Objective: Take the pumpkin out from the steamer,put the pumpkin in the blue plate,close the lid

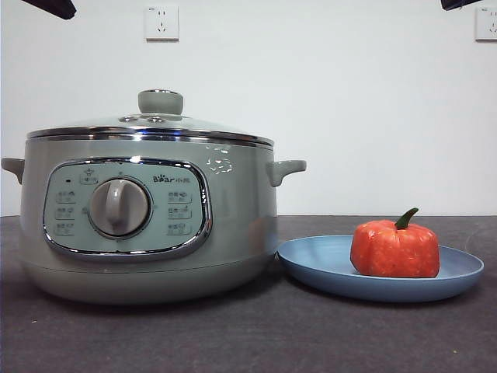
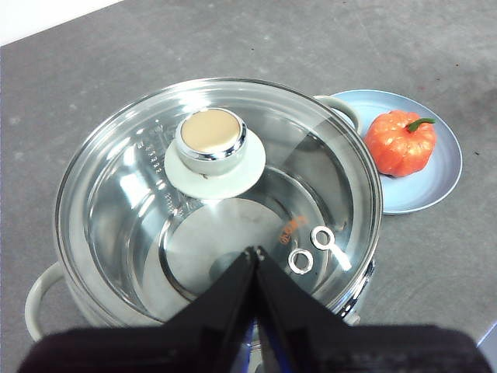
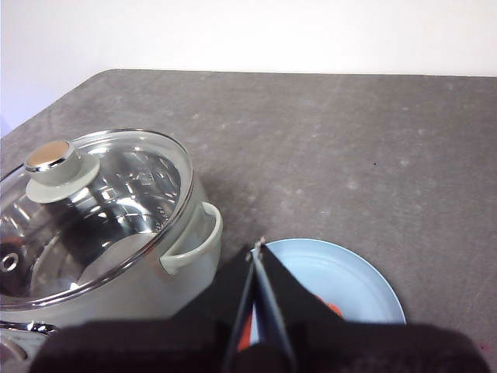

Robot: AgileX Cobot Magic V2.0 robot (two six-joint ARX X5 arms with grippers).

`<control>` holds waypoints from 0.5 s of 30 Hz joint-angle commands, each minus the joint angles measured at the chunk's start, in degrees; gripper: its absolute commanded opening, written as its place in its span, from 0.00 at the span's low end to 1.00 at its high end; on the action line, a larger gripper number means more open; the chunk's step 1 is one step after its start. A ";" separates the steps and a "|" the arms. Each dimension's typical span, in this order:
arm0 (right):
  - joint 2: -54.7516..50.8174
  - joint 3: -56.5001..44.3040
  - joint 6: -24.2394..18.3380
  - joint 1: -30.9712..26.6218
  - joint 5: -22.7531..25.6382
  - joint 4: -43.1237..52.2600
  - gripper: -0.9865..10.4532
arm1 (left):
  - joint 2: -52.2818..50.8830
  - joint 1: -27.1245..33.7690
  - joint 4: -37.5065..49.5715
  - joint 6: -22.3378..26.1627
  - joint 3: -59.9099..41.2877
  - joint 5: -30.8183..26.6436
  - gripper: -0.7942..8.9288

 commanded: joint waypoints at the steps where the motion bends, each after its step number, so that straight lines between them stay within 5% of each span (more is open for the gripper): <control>1: -0.17 -0.55 0.52 0.07 0.17 0.31 0.07 | -0.09 -0.20 0.28 -0.63 -0.26 0.31 0.08; 7: -0.17 -0.55 0.52 0.07 0.17 0.28 0.07 | -4.96 1.46 -2.38 -0.83 -0.31 0.42 0.08; 15: -0.17 -0.55 0.52 0.07 0.20 0.28 0.07 | -20.31 12.66 4.87 -0.81 -4.55 10.47 0.08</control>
